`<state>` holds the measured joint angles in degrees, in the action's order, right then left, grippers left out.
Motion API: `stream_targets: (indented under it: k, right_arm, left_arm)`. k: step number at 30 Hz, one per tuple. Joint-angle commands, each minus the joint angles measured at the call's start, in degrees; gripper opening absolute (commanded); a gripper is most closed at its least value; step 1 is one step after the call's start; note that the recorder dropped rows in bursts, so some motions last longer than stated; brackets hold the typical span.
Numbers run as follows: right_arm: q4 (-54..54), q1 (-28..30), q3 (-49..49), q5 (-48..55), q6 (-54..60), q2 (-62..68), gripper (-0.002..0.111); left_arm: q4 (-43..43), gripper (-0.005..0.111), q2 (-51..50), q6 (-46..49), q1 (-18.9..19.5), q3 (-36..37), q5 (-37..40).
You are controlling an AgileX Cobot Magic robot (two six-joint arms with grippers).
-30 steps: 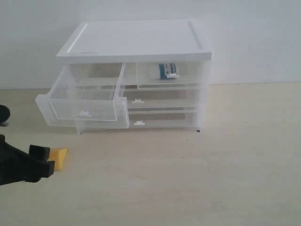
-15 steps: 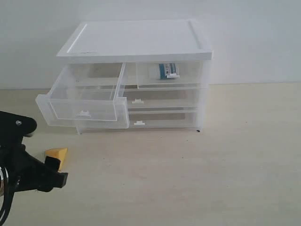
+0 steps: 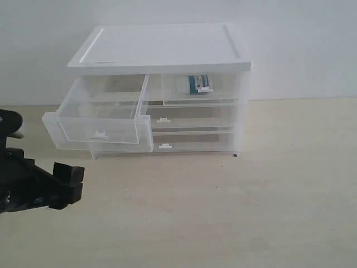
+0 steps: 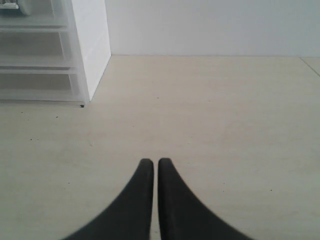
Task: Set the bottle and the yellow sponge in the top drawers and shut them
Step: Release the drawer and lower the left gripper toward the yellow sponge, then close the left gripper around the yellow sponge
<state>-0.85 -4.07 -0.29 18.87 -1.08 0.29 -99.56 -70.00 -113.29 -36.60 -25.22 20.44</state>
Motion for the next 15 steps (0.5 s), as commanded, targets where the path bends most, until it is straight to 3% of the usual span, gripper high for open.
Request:
stream_targets:
  k: [1,3,4,8,13,15]
  right_arm:
    - [0.12,0.11,0.29,-0.43,-0.14,-0.29,0.001]
    - [0.12,0.11,0.29,-0.43,-0.14,-0.29,0.001]
    - [0.12,0.11,0.29,-0.43,-0.14,-0.29,0.001]
    - [0.12,0.11,0.29,-0.43,-0.14,-0.29,0.001]
    - [0.12,0.11,0.29,-0.43,-0.14,-0.29,0.001]
    - [0.12,0.11,0.29,-0.43,-0.14,-0.29,0.001]
  left_arm:
    - [-0.38,0.075,1.07,-1.25,0.09,-0.3,0.6]
    - [1.79,0.075,1.51,1.7,0.09,-0.42,0.72]
    - [7.5,0.075,1.61,7.26,0.09,-0.68,0.72]
    - [38.55,0.075,1.61,42.23,0.09,-2.8,-1.13]
    - [85.55,0.075,1.61,88.78,0.09,-1.52,-19.13]
    - [99.56,0.075,1.61,102.04,0.09,0.46,-25.86]
